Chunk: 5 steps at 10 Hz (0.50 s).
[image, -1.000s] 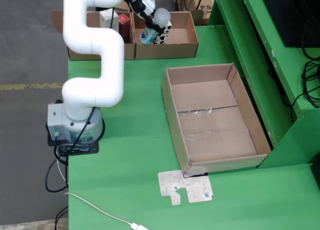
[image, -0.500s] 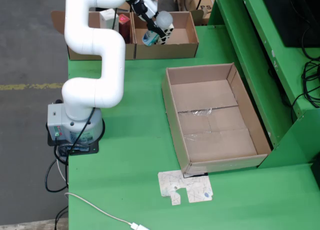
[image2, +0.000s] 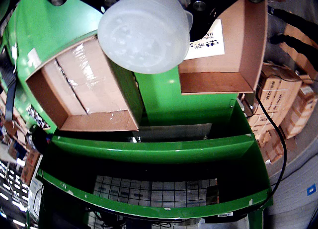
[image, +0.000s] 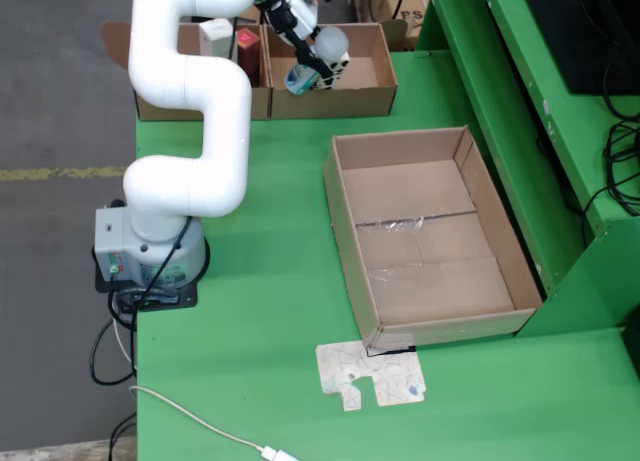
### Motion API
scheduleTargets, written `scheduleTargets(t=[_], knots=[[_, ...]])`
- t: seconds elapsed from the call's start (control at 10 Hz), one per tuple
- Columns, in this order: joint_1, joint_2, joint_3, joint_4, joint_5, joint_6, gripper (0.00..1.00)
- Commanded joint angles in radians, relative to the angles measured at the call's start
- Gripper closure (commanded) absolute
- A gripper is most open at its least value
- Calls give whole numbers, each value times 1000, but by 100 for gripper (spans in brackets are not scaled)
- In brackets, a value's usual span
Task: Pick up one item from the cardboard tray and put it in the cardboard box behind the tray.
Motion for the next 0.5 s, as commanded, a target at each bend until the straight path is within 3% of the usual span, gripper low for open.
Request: scheduleTargets(t=[0.0, 0.4], knots=[[-17, -151, 213, 30, 3, -83, 100], [-19, -196, 213, 163, -15, -155, 100]])
